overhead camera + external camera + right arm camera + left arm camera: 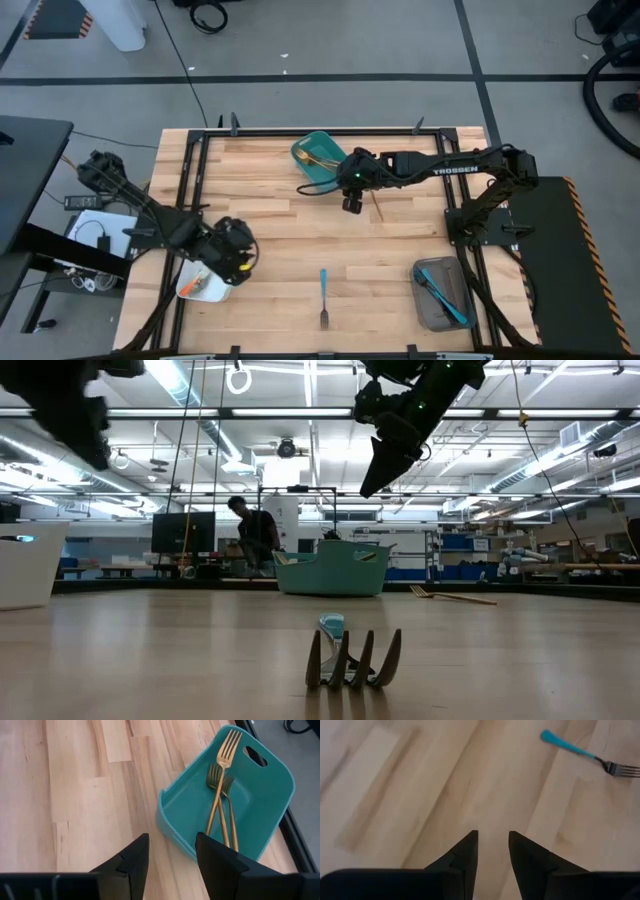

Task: Sort silverware by color (type)
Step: Put the gold fork into the green bin

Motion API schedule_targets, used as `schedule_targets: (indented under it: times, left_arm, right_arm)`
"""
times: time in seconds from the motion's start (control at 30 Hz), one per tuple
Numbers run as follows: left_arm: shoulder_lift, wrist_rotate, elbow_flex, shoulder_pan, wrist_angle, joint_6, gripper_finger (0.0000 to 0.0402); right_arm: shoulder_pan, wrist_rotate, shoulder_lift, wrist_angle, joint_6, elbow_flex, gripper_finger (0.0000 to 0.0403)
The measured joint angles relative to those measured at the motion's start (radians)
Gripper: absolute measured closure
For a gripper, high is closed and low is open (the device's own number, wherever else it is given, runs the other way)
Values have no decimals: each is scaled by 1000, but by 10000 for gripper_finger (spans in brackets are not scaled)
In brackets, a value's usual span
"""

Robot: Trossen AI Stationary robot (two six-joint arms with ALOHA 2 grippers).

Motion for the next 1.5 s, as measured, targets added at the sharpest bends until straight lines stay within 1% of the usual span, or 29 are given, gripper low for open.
schedule_targets:
  times: [0.17, 0.37, 0.53, 0.77, 0.97, 1.1, 1.33, 1.5]
  left_arm:
    - [59, -9, 0, 66, 91, 210, 285]
    - [121, -7, 0, 138, 173, 403, 285]
    - [158, -6, 0, 184, 228, 549, 285]
    - [206, -3, 0, 239, 316, 714, 285]
    - [242, -2, 0, 258, 434, 919, 285]
    - [249, -3, 0, 260, 502, 1043, 285]
    - [249, -1, 0, 259, 584, 1198, 285]
    - [249, 37, 0, 259, 634, 1272, 285]
  right_arm:
    - [12, 0, 0, 4, 44, 0, 236]
    - [35, 0, 0, 3, 69, 0, 236]
    - [65, 1, 0, -1, 70, 0, 236]
    - [109, 2, 0, -41, 129, 0, 236]
    - [152, 30, 0, -96, 170, 0, 236]
    - [179, 24, 0, -144, 210, 0, 236]
    - [219, 25, 0, -160, 226, 0, 236]
    - [225, 90, 0, -177, 217, 0, 236]
